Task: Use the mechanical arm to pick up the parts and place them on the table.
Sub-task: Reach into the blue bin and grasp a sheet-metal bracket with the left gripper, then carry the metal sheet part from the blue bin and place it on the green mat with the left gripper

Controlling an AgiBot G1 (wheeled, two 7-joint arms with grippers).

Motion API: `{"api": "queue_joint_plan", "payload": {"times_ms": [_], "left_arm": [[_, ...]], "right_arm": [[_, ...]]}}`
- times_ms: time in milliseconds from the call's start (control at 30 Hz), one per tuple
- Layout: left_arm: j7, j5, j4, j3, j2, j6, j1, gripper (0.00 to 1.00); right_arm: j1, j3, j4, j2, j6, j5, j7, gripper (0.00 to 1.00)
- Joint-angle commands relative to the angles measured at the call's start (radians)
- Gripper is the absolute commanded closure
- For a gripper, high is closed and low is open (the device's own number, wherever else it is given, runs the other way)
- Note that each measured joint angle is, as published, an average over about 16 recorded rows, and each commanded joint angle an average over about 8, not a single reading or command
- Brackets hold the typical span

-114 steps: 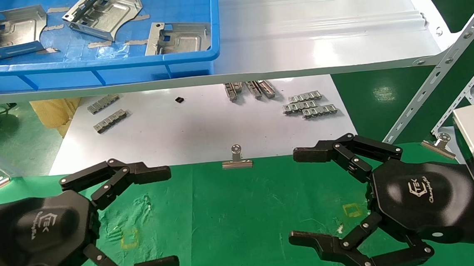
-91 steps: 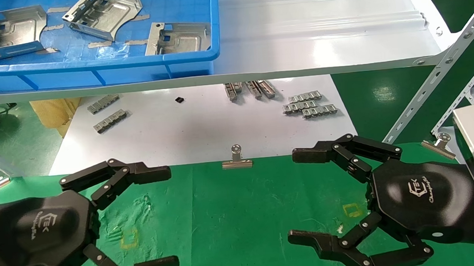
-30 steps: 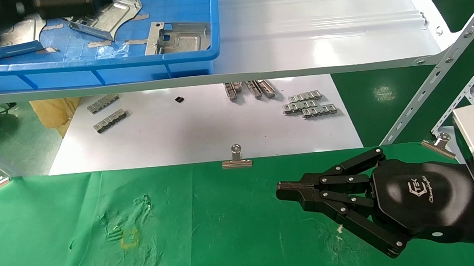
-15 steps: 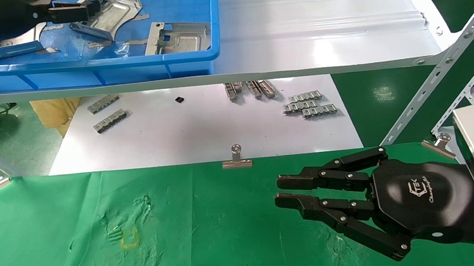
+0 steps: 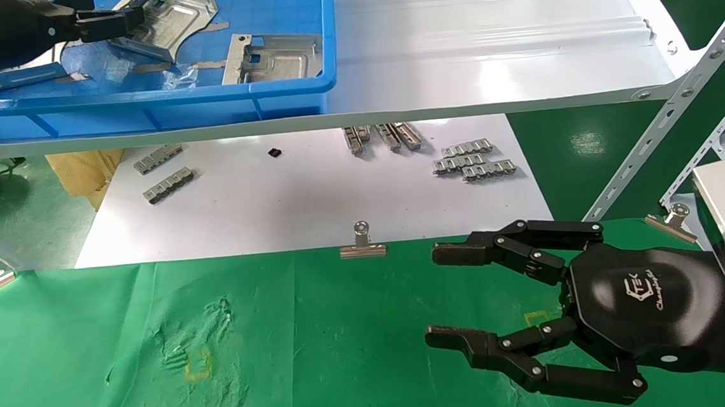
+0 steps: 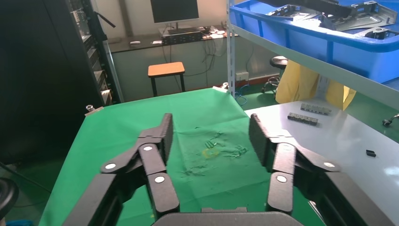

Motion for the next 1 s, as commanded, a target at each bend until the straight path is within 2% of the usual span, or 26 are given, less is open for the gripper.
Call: {"api": "queue_joint_plan", "payload": {"times_ms": [33, 667, 1000], "left_arm": [[0.004, -0.001, 0.005, -0.001, 0.001, -0.008, 0.001, 1.00], [0.028, -0.008, 0.010, -0.006, 0.000, -0.013, -0.007, 1.00], [0.053, -0.037, -0.012, -0.026, -0.012, 0.074, -0.023, 1.00]], "right_arm": [[0.000, 0.000, 0.000, 0.000, 0.000, 0.000, 0.000, 0.00], [0.000, 0.000, 0.000, 0.000, 0.000, 0.000, 0.000, 0.00], [0.000, 0.000, 0.000, 0.000, 0.000, 0.000, 0.000, 0.00]]}}
